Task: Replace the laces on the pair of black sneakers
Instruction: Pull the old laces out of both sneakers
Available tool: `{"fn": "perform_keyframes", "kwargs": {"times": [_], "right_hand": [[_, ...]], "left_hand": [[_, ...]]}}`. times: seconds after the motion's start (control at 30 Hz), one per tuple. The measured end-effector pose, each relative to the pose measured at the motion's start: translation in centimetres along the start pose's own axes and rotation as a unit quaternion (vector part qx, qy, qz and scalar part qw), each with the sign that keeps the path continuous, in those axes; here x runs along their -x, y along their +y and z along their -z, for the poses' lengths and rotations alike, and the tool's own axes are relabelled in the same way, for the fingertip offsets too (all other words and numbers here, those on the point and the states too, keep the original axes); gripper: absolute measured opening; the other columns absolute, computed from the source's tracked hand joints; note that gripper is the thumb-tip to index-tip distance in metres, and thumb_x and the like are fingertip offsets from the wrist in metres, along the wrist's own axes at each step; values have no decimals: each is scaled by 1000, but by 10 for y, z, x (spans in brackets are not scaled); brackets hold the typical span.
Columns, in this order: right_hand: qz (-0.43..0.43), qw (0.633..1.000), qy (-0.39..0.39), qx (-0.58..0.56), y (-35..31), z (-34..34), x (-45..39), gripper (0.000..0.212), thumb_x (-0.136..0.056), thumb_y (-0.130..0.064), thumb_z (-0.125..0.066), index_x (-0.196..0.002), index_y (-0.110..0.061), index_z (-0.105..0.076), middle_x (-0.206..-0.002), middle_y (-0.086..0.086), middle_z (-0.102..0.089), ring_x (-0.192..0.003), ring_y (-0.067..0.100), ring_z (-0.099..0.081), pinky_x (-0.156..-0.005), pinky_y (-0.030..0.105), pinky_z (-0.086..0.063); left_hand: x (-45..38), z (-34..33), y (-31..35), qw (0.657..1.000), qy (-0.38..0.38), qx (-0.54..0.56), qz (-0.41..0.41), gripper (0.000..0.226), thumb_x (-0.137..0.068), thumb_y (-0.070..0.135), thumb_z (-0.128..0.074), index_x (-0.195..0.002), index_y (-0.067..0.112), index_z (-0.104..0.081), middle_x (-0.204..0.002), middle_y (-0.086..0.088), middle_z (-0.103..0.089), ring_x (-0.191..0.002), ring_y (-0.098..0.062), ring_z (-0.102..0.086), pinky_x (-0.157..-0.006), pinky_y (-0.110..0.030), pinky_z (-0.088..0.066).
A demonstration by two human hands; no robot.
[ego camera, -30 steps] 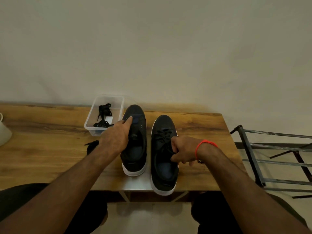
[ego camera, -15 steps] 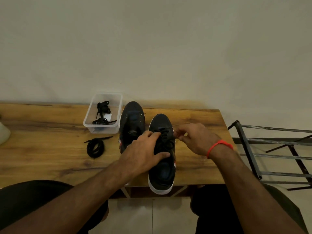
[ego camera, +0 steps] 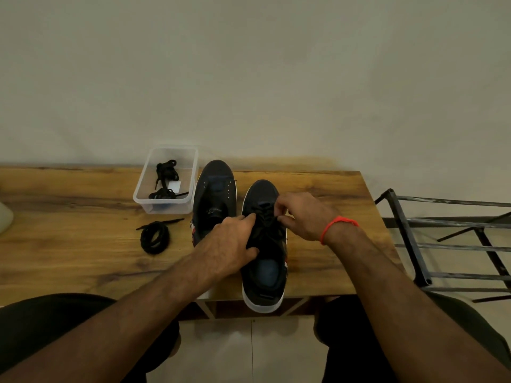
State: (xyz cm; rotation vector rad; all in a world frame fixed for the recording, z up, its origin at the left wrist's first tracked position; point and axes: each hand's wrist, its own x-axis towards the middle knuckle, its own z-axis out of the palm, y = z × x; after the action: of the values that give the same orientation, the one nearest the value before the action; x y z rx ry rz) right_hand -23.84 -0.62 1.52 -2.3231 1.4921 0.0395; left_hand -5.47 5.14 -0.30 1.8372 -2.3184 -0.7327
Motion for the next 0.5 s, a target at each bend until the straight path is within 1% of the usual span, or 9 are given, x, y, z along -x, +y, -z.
{"fn": "perform_keyframes", "kwargs": {"times": [0.07,0.1,0.17,0.23,0.3,0.37,0.43,0.47,0.5], "right_hand": [[-4,1000,15,-7,0,8,2,11,-98,-23,-59,-92,-32,-57,-104,-7,-62,-98,17,-58,-83,40,-54],[-13,1000,26,-5,1,13,3,15,-97,-24,-61,-87,-35,-57,-101,-10,-62,-97,15,-58,-81,41,-54],[-37,998,49,-1,5,20,5,19,-95,-23,-62,-80,-35,-57,-93,-14,-63,-93,14,-59,-80,42,-55],[-58,996,67,-9,11,25,6,19,-94,-18,-58,-82,-33,-58,-88,-12,-64,-87,14,-60,-78,42,-57],[-65,995,73,-26,16,25,8,19,-96,-18,-57,-86,-34,-57,-89,-12,-65,-88,13,-61,-78,42,-57],[-52,996,34,-56,18,19,9,12,-97,-20,-62,-97,-32,-60,-100,-9,-65,-94,13,-61,-84,39,-56],[-26,997,-36,-61,15,9,7,21,-94,-19,-67,-113,-26,-61,-112,-6,-63,-102,14,-59,-89,33,-52],[-17,997,-60,-52,14,3,6,23,-94,-18,-67,-116,-24,-60,-115,-5,-61,-103,14,-58,-88,32,-52],[-13,997,-69,-42,13,-1,4,21,-95,-17,-65,-114,-22,-60,-115,-3,-61,-103,16,-58,-87,32,-52]], "left_hand": [[-1,-1,0,1000,2,8,1,69,-90,27,-73,-149,21,-39,-139,1,-54,-127,-18,-54,-107,-38,-48],[-2,-2,0,1000,2,7,2,71,-90,26,-72,-151,21,-37,-141,1,-52,-128,-19,-53,-108,-39,-48],[-3,-3,0,1000,2,8,5,72,-90,24,-71,-153,22,-35,-143,1,-50,-129,-19,-53,-109,-40,-47],[-3,-4,-1,1000,-1,9,8,73,-90,23,-71,-153,22,-34,-143,0,-51,-129,-20,-53,-110,-40,-46],[-3,-5,-2,1000,-2,15,7,74,-90,24,-71,-153,22,-34,-143,0,-51,-129,-19,-53,-110,-40,-47],[-3,-5,-2,1000,2,19,6,74,-90,24,-71,-154,21,-34,-143,1,-51,-129,-19,-53,-109,-40,-47],[-3,-5,-3,1000,5,17,5,75,-90,25,-72,-154,21,-34,-143,1,-51,-129,-19,-52,-109,-40,-46],[-3,-5,-3,1000,7,15,4,74,-90,26,-72,-153,21,-35,-142,1,-52,-128,-18,-53,-109,-40,-47],[-3,-5,-3,1000,8,14,3,74,-90,26,-72,-153,21,-35,-141,2,-52,-128,-18,-53,-108,-40,-47]]}}
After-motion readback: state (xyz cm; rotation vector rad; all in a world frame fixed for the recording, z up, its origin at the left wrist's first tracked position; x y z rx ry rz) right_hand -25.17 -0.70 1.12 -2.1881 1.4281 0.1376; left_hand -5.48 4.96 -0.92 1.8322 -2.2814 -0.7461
